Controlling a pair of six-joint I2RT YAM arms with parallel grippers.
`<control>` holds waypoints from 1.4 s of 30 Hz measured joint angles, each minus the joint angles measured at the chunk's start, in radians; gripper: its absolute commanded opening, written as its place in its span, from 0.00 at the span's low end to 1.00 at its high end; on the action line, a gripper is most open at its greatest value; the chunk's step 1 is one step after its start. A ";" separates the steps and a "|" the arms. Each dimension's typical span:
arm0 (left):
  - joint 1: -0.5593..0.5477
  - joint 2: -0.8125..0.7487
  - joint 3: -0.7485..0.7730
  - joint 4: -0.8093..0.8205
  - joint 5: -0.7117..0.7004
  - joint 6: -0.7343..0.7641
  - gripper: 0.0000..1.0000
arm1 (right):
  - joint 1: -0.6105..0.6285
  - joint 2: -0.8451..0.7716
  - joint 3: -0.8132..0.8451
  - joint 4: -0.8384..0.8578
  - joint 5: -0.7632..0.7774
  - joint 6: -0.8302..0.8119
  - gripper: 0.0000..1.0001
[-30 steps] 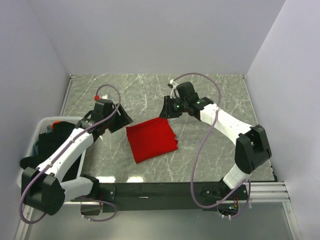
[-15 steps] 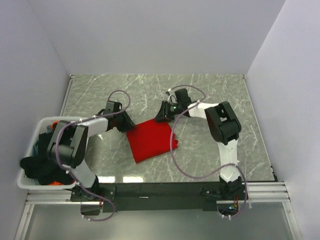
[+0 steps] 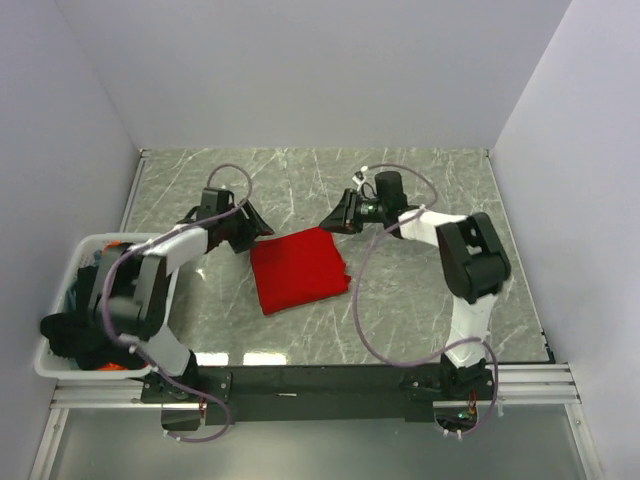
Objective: Fold and stack the t-shirts
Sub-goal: Fold the tshirt
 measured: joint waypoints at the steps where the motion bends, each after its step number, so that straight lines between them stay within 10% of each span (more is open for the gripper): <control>1: 0.000 -0.046 -0.010 -0.020 -0.009 0.000 0.68 | 0.001 -0.054 -0.033 0.012 -0.001 0.011 0.33; 9: -0.105 -0.431 -0.164 -0.005 -0.033 -0.039 0.52 | 0.033 -0.279 -0.270 0.201 -0.032 0.083 0.34; 18: -0.158 -0.377 -0.523 0.128 0.010 -0.200 0.29 | 0.029 -0.025 -0.444 0.372 -0.064 0.145 0.32; 32: -0.171 -0.567 -0.474 -0.065 -0.116 -0.189 0.45 | 0.019 -0.311 -0.491 0.289 -0.054 0.094 0.31; 42: -0.175 -0.763 -0.468 -0.299 -0.251 -0.176 0.50 | 0.365 -0.289 -0.481 0.467 0.056 0.266 0.31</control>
